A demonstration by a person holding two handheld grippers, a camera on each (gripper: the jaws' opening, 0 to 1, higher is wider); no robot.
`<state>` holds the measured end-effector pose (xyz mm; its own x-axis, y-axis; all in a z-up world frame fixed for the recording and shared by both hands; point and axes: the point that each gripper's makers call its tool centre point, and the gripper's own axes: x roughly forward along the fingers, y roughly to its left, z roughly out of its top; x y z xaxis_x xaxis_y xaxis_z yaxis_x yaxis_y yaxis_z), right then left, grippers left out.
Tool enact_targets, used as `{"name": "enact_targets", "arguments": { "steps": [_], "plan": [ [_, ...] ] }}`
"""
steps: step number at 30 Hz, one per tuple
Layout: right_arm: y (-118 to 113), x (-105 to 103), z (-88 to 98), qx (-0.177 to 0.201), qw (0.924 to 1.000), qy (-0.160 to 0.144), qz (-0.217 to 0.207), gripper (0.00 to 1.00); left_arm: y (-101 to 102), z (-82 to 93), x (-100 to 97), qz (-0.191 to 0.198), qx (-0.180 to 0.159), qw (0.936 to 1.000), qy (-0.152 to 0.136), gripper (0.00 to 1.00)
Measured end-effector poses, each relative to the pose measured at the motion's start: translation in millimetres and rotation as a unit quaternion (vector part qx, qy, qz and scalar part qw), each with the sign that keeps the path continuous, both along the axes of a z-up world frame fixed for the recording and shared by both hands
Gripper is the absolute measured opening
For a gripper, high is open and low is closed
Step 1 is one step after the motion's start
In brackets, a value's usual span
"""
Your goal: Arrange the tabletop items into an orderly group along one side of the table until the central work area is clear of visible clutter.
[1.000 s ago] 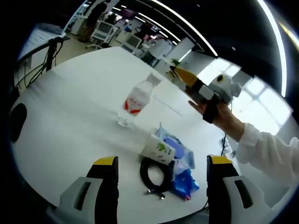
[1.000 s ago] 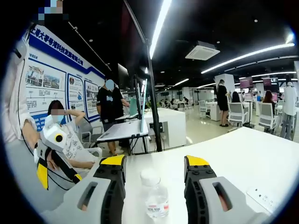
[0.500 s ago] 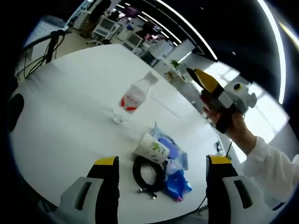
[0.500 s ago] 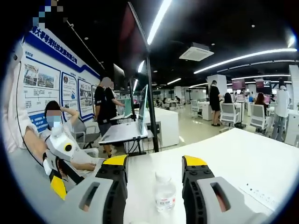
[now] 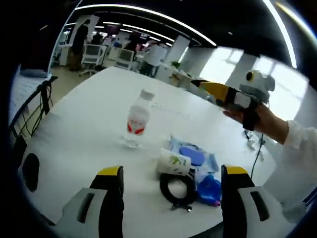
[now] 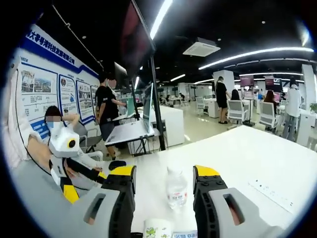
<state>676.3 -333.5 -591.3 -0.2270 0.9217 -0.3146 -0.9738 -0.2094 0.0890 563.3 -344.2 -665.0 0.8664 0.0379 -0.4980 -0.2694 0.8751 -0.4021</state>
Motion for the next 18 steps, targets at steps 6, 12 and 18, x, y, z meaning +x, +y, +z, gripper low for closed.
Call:
{"name": "enact_targets", "arguments": {
  "steps": [6, 12, 18],
  "plan": [
    [-13, -6, -22.1, -0.039, 0.9991, -0.003, 0.015, 0.43, -1, -0.2, -0.4, -0.014, 0.021, 0.9996, 0.009, 0.79],
    [-16, -8, -41.6, -0.082, 0.9966, 0.007, 0.012, 0.43, -2, -2.1, -1.7, -0.015, 0.015, 0.9997, 0.012, 0.78],
    [-16, -14, -46.0, -0.093, 0.9954, 0.01, 0.02, 0.43, -3, -2.9, -1.3, -0.018, 0.009, 0.9997, 0.012, 0.78]
  ]
}}
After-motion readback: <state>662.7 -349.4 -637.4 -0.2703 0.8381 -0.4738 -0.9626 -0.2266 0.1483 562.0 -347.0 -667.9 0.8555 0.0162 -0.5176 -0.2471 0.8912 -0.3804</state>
